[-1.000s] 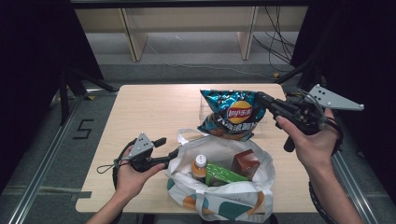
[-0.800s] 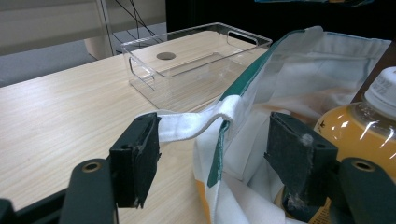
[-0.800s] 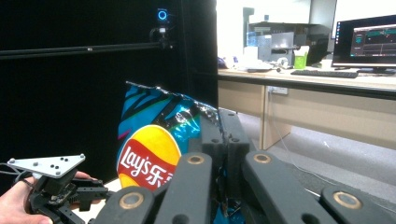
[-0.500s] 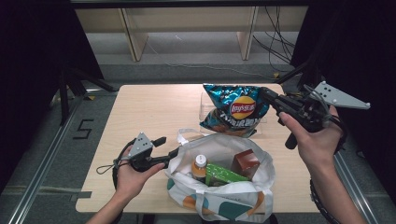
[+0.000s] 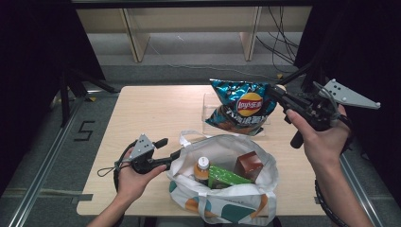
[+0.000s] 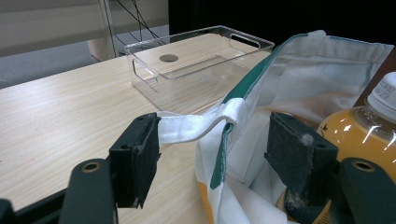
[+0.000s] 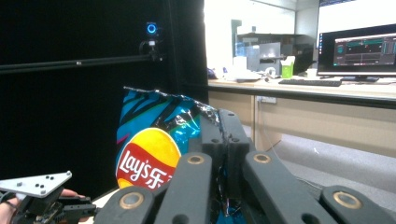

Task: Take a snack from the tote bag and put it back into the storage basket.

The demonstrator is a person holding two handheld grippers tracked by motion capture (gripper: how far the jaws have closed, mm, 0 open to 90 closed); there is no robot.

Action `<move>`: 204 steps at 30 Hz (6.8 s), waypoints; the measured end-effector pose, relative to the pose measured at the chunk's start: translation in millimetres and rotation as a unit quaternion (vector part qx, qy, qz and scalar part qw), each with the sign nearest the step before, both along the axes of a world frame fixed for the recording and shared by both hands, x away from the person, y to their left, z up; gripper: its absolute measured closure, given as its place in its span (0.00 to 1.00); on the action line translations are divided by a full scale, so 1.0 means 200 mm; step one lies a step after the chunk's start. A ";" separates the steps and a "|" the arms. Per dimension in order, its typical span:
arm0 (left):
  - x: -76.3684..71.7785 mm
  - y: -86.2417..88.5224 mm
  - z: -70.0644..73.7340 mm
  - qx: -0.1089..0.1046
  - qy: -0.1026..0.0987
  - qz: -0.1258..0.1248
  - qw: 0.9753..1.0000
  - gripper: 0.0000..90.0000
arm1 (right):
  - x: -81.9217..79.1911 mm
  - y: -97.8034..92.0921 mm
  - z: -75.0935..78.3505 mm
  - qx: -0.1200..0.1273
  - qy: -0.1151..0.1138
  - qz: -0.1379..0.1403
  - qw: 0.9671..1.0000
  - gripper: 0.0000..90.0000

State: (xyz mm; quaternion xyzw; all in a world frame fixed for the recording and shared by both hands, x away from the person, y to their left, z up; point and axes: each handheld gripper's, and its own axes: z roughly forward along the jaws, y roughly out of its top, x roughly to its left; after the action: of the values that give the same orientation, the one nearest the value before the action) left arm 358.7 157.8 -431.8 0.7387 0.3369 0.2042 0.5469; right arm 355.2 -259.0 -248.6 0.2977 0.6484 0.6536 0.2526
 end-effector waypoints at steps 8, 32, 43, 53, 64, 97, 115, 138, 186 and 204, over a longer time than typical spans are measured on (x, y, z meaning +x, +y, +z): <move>0.00 0.00 0.00 -0.004 -0.001 -0.002 1.000 0.38 | 0.01 -0.01 0.02 0.011 -0.010 -0.002 1.000 1.00; 0.00 0.00 0.00 -0.004 0.000 0.004 1.000 0.38 | 0.06 -0.05 0.01 0.027 -0.004 -0.040 0.999 1.00; 0.00 0.00 0.00 -0.004 0.000 0.005 1.000 0.38 | 0.10 -0.07 -0.01 0.027 -0.001 -0.057 0.998 1.00; 0.00 0.01 0.00 -0.007 -0.003 0.005 1.000 0.38 | 0.16 -0.08 -0.04 0.026 -0.004 -0.067 0.997 1.00; 0.00 0.00 0.00 -0.013 -0.003 0.002 1.000 0.38 | 0.21 -0.08 -0.05 0.027 0.005 -0.081 0.996 1.00; 0.00 0.01 0.00 -0.008 -0.002 0.008 1.000 0.38 | 0.40 -0.07 -0.14 0.025 0.023 -0.099 0.994 1.00; 0.00 0.01 0.00 -0.009 -0.004 0.008 1.000 0.38 | 0.47 -0.07 -0.18 0.030 0.032 -0.123 0.991 1.00; 0.00 0.01 0.00 -0.008 -0.003 0.008 1.000 0.38 | 0.57 -0.07 -0.25 0.028 0.039 -0.135 0.990 1.00; 0.00 0.01 0.00 -0.006 -0.003 0.006 1.000 0.38 | 0.70 -0.06 -0.39 0.027 0.073 -0.153 0.985 1.00; 0.00 0.01 -0.01 -0.009 -0.004 0.006 1.000 0.38 | 0.73 -0.05 -0.43 0.018 0.080 -0.157 0.984 1.00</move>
State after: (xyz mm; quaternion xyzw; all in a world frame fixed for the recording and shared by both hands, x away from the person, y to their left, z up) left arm 358.9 159.5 -432.9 0.7313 0.3410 0.2070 0.5533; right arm 500.5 -269.5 -334.0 0.4514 0.6001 0.5914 0.2940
